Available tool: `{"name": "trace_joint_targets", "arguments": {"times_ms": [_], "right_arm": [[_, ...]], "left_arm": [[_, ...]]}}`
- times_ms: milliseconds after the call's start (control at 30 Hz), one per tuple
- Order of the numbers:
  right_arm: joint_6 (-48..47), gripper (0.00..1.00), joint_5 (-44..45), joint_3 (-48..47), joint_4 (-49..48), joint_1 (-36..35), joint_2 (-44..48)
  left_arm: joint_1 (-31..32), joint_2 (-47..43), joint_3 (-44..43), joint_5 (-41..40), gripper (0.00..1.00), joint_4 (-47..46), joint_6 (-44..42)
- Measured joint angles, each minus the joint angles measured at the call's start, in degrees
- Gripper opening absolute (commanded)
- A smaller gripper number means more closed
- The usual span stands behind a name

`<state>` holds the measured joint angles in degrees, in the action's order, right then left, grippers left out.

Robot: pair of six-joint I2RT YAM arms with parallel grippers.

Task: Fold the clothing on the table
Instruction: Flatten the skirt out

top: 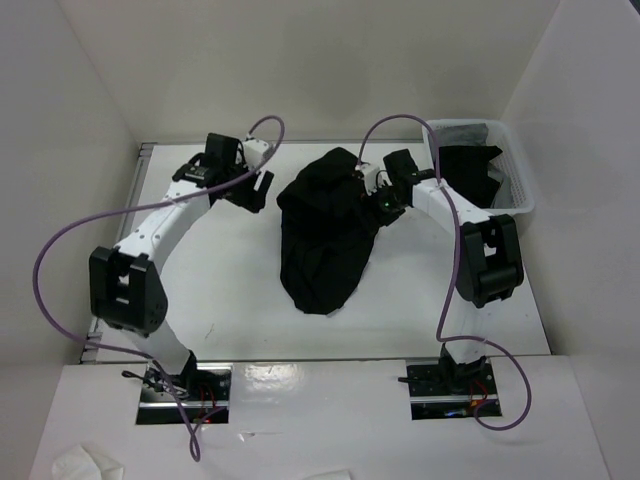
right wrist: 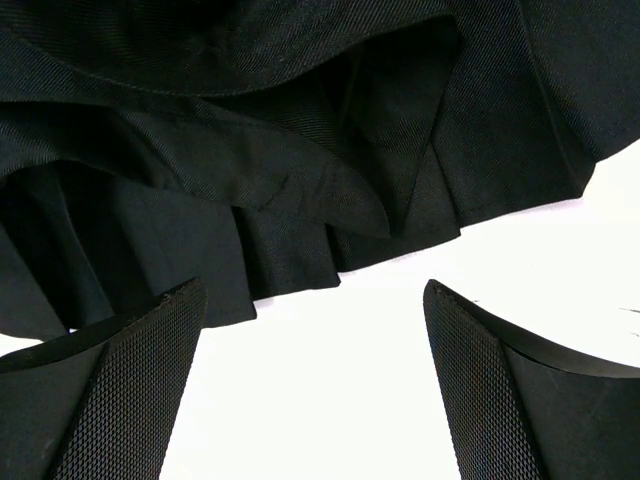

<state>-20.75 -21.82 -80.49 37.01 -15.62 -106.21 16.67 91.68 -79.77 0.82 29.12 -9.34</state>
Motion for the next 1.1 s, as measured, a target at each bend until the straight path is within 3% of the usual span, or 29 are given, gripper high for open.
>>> {"name": "trace_joint_targets", "arguments": {"times_ms": [200, 367, 500, 600, 733, 833, 1100], "right_arm": [[-0.2, 0.92, 0.0, -0.1, 0.4, 0.0, 0.0], [-0.2, 0.92, 0.7, 0.0, 0.7, 0.0, 0.3], [-0.2, 0.92, 1.6, 0.9, 0.7, 0.0, 2.1], [-0.2, 0.93, 1.7, 1.4, 0.8, 0.0, 3.1], [-0.2, 0.93, 1.9, 1.6, 0.7, 0.0, 3.1], [-0.2, 0.93, 2.0, 1.9, 0.7, 0.0, 3.1], [-0.2, 0.93, 2.1, 2.8, 0.7, 0.0, 3.3]], "left_arm": [[-8.0, 15.9, -20.4, 20.1, 0.84, 8.4, 3.9], [-9.0, 24.0, -35.3, 31.2, 0.85, 15.7, 5.3], [-7.3, 24.5, -40.0, 35.5, 0.85, 20.6, 5.2], [-4.8, 25.2, -42.9, 35.7, 0.83, 24.8, 5.0], [-0.7, 30.6, -51.6, 33.3, 0.74, 32.6, 4.6], [2.1, 35.5, -56.8, 28.1, 0.72, 35.6, 4.8], [6.6, 37.7, -57.1, 9.3, 0.74, 37.8, 7.8]]}}
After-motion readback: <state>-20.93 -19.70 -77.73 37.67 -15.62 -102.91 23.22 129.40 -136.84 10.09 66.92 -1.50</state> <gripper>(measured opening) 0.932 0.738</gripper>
